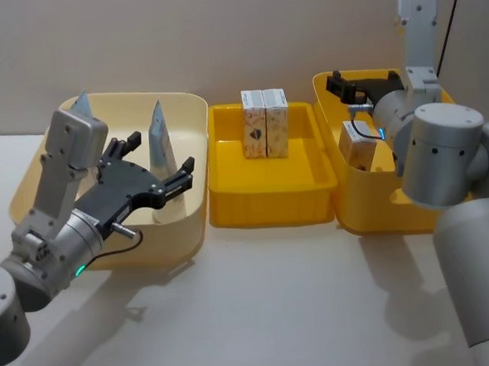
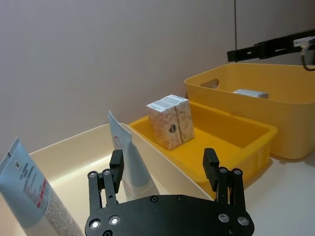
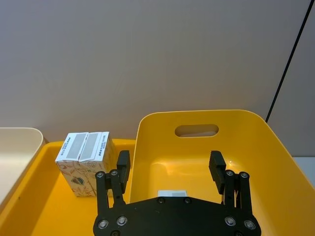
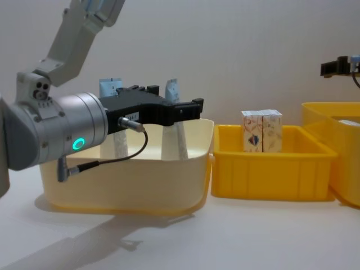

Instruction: Bimanual collaborative sorting of washing and personal care products

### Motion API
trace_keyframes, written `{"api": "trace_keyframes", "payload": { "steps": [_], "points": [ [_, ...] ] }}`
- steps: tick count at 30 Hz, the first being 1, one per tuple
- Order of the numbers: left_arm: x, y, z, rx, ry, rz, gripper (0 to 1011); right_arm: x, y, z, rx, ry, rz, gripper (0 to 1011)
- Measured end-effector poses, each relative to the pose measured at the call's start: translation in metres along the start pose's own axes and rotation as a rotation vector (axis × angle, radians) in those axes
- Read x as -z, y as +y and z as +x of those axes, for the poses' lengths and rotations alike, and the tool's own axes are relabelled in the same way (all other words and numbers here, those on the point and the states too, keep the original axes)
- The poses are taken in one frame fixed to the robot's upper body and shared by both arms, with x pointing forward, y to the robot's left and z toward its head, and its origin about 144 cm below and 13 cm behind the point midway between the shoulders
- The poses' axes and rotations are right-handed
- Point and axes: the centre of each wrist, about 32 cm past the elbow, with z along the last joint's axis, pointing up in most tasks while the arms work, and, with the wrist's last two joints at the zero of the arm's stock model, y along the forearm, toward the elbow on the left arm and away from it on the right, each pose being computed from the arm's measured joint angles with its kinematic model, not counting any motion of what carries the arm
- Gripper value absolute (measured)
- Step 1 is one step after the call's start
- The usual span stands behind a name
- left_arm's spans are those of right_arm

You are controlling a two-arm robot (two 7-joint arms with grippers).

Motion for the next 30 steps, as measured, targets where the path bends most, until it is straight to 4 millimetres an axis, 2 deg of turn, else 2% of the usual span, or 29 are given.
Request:
{"api": "trace_keyframes", "payload": {
  "steps": [6,13,30],
  "points": [
    [0.002,-0.001,-0.003,-0.057,-0.015,0.009,1003,0.0,0.0,0.0,0.0,0.0,0.0,1001],
    [0.009,-0.005,0.003,-0.117,-0.032,0.025,1003,0.0,0.0,0.0,0.0,0.0,0.0,1001],
    [0.023,-0.016,0.021,-0.108,0.007,0.019,1003,0.0,0.0,0.0,0.0,0.0,0.0,1001]
  ]
}}
